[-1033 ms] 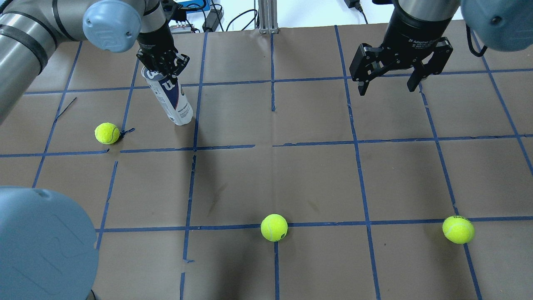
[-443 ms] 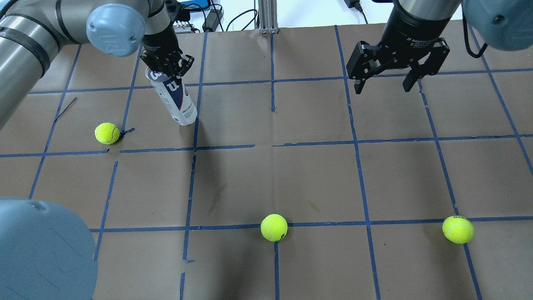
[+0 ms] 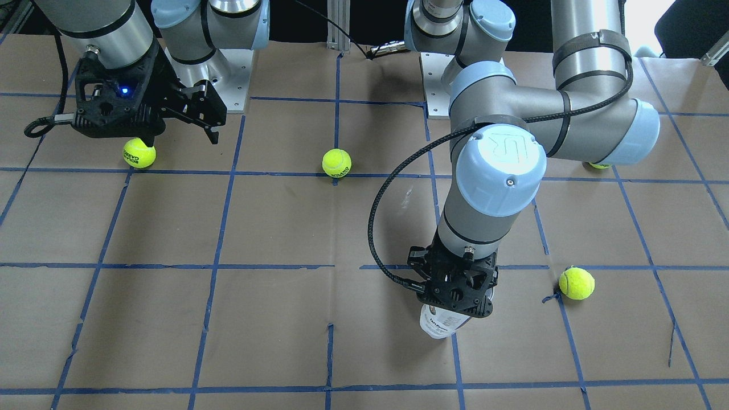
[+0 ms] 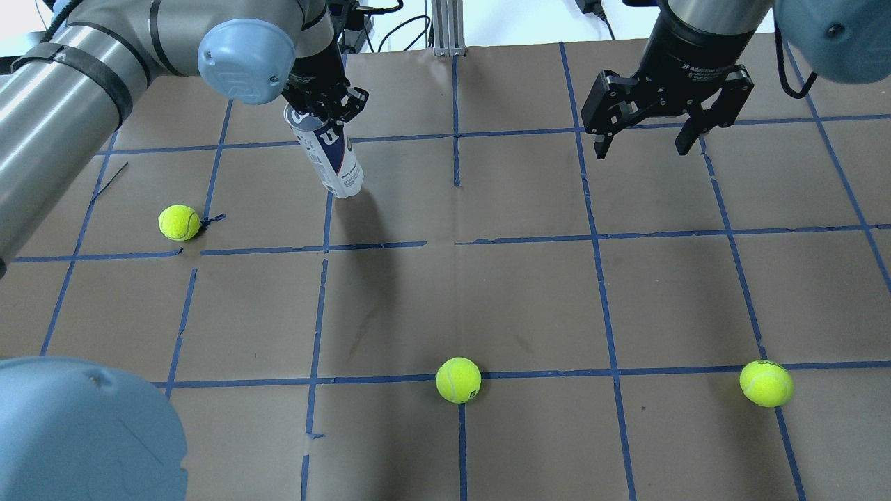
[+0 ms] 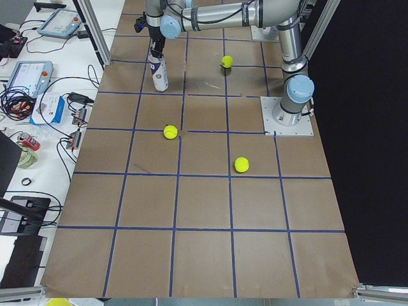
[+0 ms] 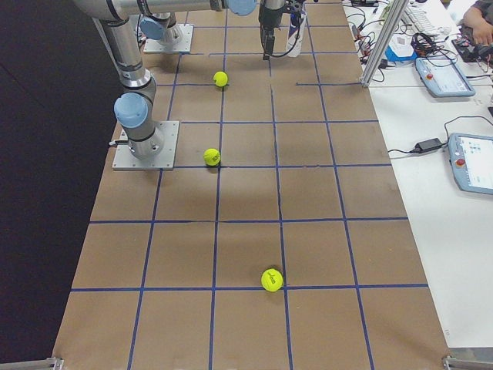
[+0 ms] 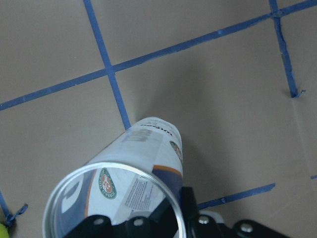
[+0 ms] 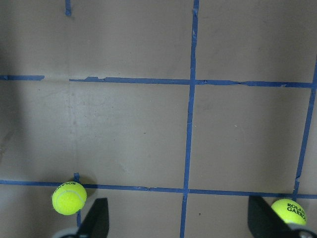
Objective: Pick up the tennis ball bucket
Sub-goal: 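Lower the upright can onto the table with the left gripper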
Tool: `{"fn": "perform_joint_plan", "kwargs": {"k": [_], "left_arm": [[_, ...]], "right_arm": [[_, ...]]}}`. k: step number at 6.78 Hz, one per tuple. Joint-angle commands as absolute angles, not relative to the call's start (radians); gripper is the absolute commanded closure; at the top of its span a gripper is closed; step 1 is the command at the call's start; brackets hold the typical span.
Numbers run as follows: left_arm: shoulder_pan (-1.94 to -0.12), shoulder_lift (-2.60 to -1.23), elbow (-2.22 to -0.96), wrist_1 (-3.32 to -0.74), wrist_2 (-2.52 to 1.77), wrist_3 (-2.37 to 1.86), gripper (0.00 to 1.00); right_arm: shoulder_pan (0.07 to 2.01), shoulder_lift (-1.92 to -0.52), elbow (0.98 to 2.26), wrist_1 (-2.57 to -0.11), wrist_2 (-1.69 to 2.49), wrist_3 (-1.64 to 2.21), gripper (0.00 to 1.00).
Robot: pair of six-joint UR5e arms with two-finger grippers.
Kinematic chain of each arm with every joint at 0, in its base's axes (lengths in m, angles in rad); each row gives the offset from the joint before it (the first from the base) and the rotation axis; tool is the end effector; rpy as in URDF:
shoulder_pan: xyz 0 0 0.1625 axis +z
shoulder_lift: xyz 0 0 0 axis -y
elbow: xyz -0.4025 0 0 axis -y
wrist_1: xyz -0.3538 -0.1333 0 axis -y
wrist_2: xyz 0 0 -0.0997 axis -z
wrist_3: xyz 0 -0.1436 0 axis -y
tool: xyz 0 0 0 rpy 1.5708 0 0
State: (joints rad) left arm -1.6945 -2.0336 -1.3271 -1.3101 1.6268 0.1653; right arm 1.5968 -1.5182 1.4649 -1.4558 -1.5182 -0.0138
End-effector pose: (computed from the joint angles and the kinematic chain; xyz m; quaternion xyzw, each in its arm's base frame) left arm -0.2021 -0.6103 0.3067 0.1433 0.9891 -0.0202 0.0284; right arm 0.1529 -0.4613 0.4340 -0.0191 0.9990 0.0310 0.0261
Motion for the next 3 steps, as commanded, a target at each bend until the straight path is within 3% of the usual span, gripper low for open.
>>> {"fn": "perform_joint_plan", "kwargs": {"k": [1, 2, 3], "left_arm": [[-1.7, -2.051, -1.341, -1.275, 1.629, 0.163, 0.49], [-1.698, -2.052, -1.339, -1.272, 1.626, 0.166, 0.02], [-1.695, -2.045, -1.324, -1.281, 1.626, 0.167, 0.0]], "right_arm": [[1.597, -1.519, 1.465, -1.454, -1.519, -0.014, 0.0], [1.597, -1.52, 1.465, -1.454, -1.517, -0.014, 0.0], [1.597, -1.519, 1.465, -1.454, -1.516, -0.015, 0.0]]}}
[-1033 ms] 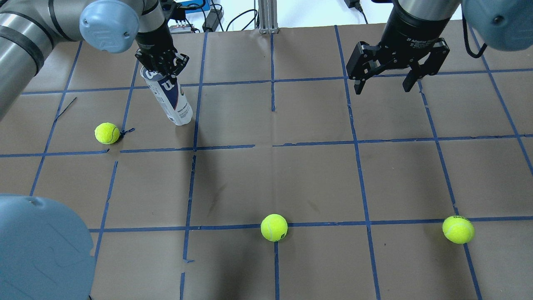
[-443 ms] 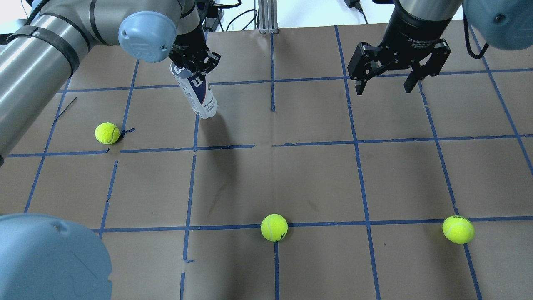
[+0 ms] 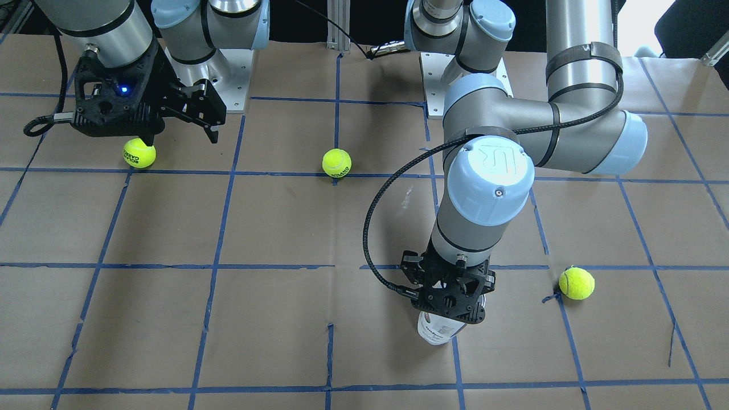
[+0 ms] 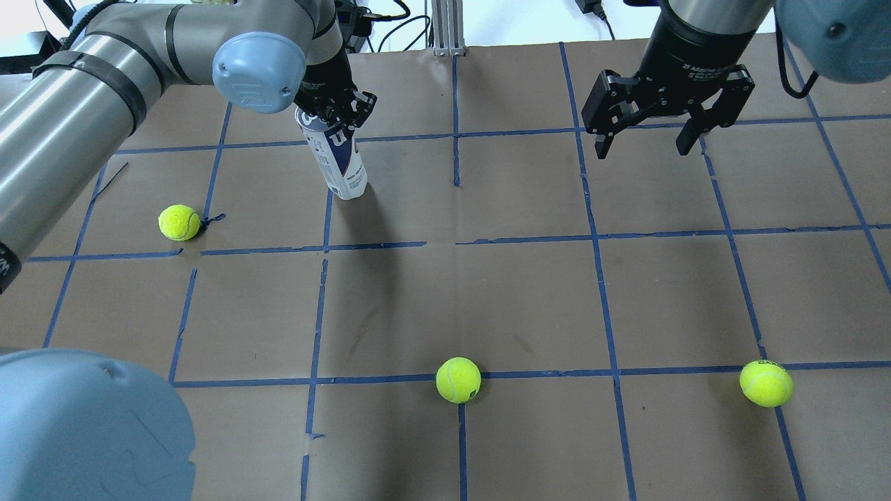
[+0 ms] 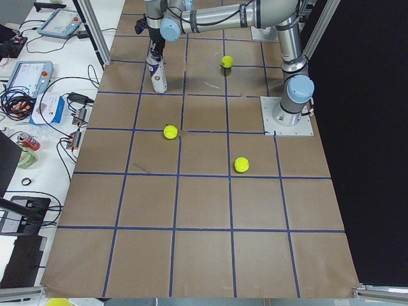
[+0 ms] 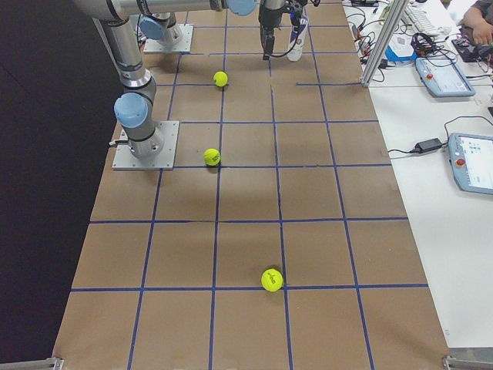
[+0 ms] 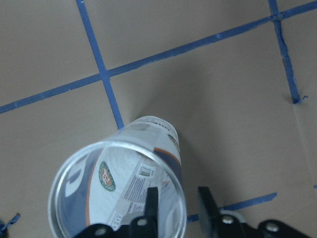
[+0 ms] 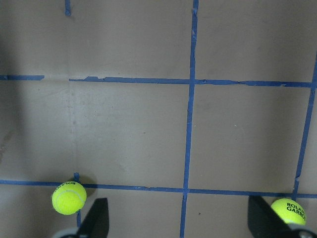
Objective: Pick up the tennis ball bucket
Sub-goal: 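Lower the upright can onto the table with the left gripper, then open the left gripper and raise it away from the can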
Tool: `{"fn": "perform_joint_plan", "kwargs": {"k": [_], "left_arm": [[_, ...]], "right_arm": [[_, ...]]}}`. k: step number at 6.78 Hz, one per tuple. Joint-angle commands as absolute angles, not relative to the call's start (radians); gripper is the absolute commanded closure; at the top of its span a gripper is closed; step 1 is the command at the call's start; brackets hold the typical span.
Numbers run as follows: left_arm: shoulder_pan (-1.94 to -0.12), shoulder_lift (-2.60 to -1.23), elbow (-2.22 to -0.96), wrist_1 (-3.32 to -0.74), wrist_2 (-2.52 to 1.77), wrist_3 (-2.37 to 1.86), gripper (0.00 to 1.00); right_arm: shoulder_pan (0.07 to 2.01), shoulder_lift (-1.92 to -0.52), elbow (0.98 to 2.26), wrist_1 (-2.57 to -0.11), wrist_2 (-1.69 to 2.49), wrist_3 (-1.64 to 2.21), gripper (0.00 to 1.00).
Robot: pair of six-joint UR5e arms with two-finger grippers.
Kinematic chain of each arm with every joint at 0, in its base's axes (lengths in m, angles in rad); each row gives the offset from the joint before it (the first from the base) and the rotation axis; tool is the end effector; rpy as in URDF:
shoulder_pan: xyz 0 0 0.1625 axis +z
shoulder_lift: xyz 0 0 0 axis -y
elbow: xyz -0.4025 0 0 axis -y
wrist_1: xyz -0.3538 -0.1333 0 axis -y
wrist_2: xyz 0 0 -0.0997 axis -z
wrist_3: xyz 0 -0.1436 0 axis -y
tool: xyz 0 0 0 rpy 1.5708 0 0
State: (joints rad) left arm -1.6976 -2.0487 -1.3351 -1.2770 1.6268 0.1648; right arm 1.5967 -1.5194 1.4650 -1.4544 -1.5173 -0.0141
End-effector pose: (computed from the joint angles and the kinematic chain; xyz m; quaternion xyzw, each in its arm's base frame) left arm -0.2046 -0.6146 0.2970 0.1445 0.9888 -0.0252 0.0285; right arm 0.1530 -0.4608 0.4344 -0.0192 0.9990 0.0311 0.0265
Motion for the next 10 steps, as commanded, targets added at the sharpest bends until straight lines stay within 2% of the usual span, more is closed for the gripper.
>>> {"fn": "perform_joint_plan", "kwargs": {"k": [1, 4, 6, 7, 10], "left_arm": [[-1.692, -2.019, -1.321, -1.288, 1.625, 0.169, 0.0], [-1.661, -1.871, -1.339, -1.391, 1.615, 0.164, 0.0], [-1.606, -1.729, -1.345, -1.633, 1.595, 0.112, 0.0], [-1.583, -1.686, -1.347, -1.669, 1.592, 0.103, 0.0], [-1.552, -1.687, -1.367, -1.666, 1.551, 0.052, 0.0]], "right_arm": [[1.6, -1.52, 1.465, -1.448, -1.516, -0.015, 0.0], [1.597, -1.52, 1.465, -1.448, -1.517, -0.014, 0.0], [1.598, -1.52, 1.466, -1.45, -1.519, -0.014, 0.0], [1.598, -1.52, 1.465, -1.448, -1.519, -0.014, 0.0], [1.598, -1.519, 1.466, -1.45, -1.52, -0.014, 0.0]]}}
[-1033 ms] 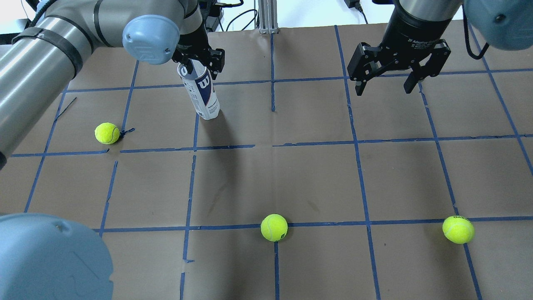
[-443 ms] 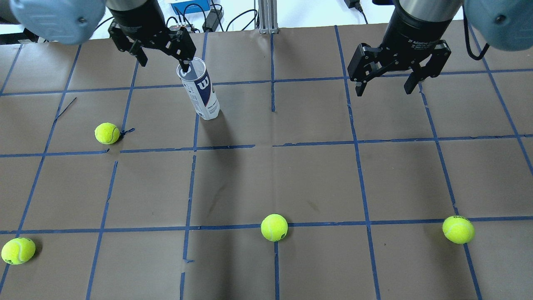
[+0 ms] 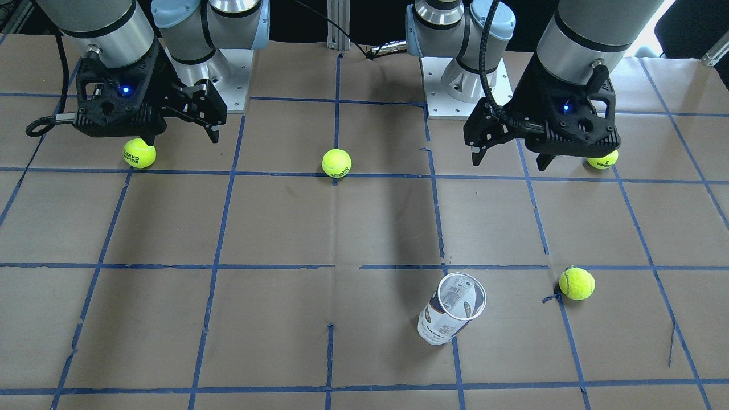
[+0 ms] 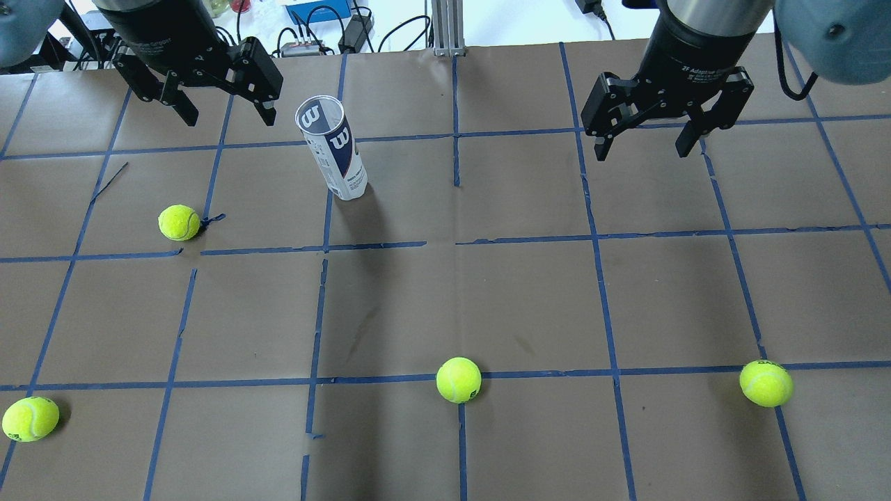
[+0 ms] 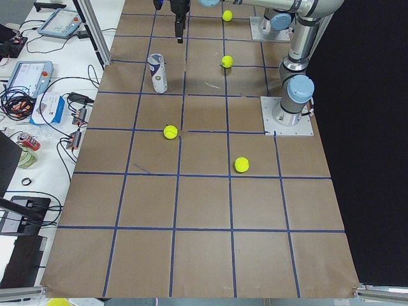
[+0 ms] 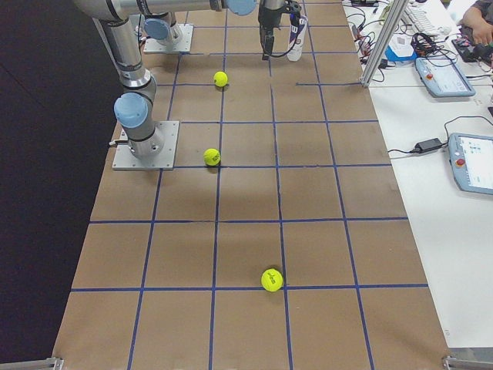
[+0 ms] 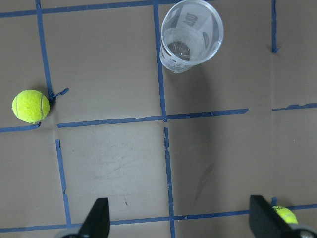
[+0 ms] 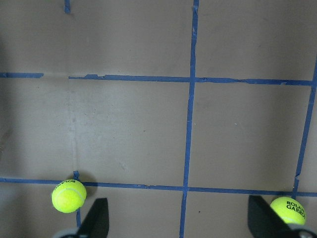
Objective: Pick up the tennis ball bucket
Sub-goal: 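Open the left gripper and raise it away from the can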
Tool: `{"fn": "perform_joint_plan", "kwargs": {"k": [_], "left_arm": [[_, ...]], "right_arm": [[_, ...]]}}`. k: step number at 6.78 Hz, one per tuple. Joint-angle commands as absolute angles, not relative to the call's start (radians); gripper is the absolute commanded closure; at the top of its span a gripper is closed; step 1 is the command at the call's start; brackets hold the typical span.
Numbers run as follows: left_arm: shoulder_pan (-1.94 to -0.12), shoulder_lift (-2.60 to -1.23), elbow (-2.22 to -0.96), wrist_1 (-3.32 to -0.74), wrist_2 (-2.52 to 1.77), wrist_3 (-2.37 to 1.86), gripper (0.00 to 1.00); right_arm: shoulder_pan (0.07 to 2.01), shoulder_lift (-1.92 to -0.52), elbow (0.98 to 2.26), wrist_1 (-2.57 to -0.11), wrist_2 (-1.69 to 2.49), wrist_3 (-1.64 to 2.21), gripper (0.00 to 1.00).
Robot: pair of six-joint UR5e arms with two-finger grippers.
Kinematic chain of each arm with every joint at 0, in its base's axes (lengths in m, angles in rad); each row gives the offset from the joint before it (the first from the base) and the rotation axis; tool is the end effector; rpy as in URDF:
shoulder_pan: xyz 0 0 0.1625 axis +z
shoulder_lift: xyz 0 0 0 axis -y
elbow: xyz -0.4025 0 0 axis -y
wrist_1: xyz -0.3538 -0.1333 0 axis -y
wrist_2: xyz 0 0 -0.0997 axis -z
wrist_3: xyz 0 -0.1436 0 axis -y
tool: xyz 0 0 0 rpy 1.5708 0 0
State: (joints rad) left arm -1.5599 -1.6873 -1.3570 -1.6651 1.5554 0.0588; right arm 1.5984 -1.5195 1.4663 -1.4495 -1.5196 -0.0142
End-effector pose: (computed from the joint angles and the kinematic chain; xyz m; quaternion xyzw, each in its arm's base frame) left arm -0.1301 -0.5005 0.4534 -0.0240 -0.9997 0.0018 0.0076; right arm 0.1534 -0.4596 0.4334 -0.0200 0.9989 0.0342 0.0254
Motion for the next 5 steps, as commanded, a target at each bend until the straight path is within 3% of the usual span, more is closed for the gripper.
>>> {"fn": "perform_joint_plan", "kwargs": {"k": [1, 5], "left_arm": [[-1.545, -1.686, -1.387, -1.66, 1.549, 0.046, 0.0], [-1.537, -1.667, -1.413, -1.647, 1.552, 0.044, 0.0]], "right_arm": [[1.598, -1.519, 1.466, -1.45, -1.52, -0.015, 0.0], [1.595, -1.517, 1.466, -1.448, -1.52, -0.014, 0.0]]}}
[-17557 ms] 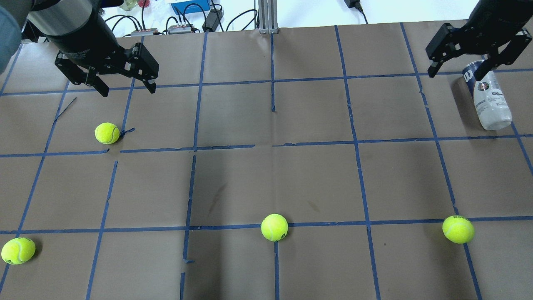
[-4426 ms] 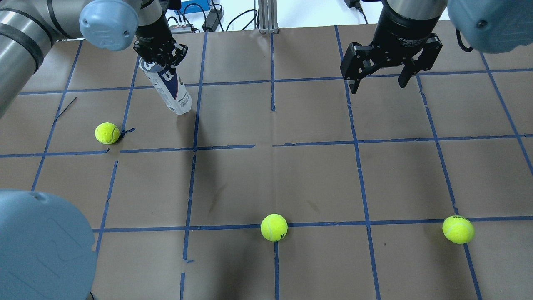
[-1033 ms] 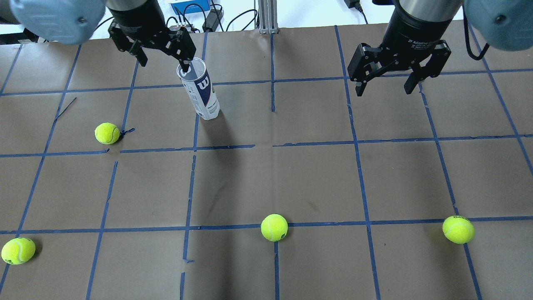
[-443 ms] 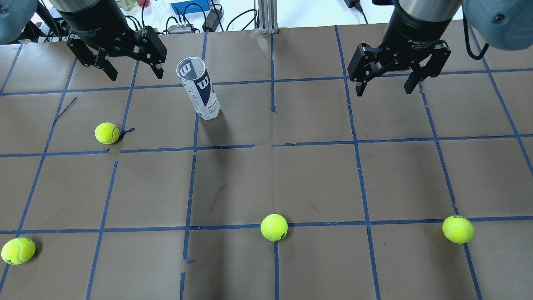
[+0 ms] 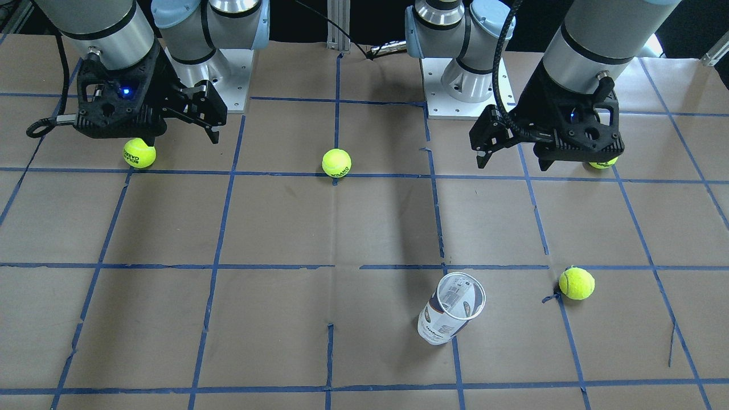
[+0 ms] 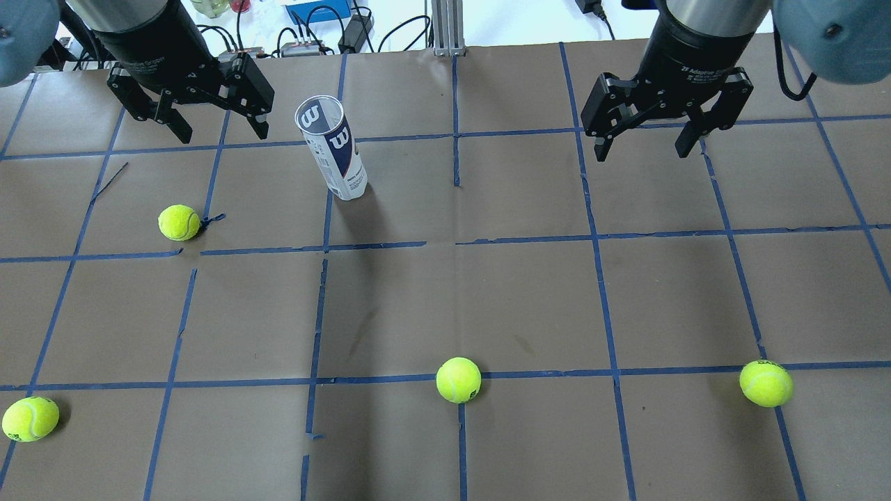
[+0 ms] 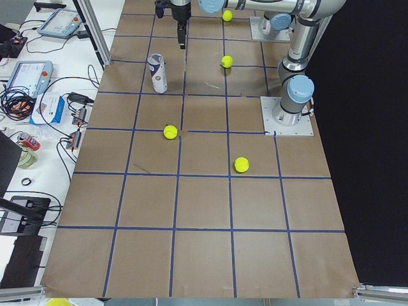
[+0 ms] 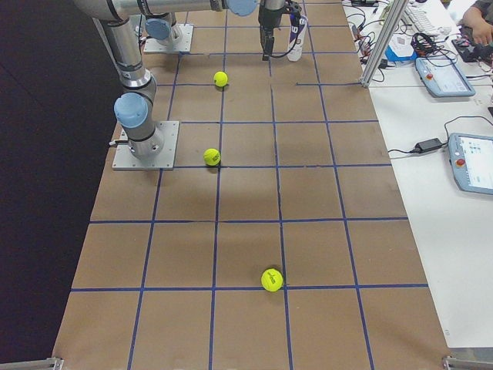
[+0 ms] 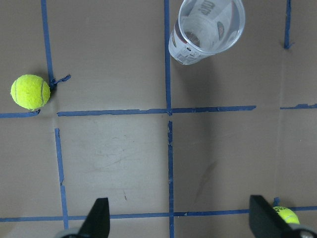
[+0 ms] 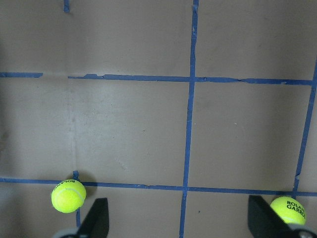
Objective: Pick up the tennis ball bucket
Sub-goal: 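Open the left gripper and raise it away from the can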
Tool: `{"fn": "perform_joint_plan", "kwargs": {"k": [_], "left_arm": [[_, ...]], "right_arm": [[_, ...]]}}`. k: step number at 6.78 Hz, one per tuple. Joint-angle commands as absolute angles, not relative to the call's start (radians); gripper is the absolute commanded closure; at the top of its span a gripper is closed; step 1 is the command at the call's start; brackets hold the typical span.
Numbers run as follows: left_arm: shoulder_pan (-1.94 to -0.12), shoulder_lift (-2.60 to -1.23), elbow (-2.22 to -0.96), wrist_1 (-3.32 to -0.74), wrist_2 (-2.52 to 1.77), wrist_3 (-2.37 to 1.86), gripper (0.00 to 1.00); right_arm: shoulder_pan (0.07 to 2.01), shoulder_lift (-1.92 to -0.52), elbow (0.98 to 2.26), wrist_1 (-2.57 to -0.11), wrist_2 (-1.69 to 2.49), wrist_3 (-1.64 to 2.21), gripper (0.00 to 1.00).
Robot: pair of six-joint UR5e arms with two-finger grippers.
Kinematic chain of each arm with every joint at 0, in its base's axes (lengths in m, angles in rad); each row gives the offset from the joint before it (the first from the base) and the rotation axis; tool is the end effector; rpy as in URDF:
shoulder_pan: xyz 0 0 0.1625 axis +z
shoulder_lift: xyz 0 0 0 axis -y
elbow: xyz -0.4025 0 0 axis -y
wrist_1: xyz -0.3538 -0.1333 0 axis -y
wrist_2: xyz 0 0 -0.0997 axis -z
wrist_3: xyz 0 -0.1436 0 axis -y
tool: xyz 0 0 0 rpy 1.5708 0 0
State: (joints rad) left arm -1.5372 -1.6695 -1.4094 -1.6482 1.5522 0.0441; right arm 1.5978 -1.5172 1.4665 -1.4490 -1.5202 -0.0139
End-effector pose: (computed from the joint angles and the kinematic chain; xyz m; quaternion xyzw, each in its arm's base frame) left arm -0.1194 -0.4946 0.4402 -0.0052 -0.9999 -0.0070 0.0096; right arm 0.1530 -0.4602 0.4322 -0.0195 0.9989 0.0357 0.0250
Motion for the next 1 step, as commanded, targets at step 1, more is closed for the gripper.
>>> {"fn": "perform_joint_plan", "kwargs": {"k": [1], "left_arm": [[-1.537, -1.667, -1.413, -1.647, 1.552, 0.046, 0.0]], "right_arm": [[1.595, -1.517, 1.466, -1.45, -1.52, -0.015, 0.0]]}}
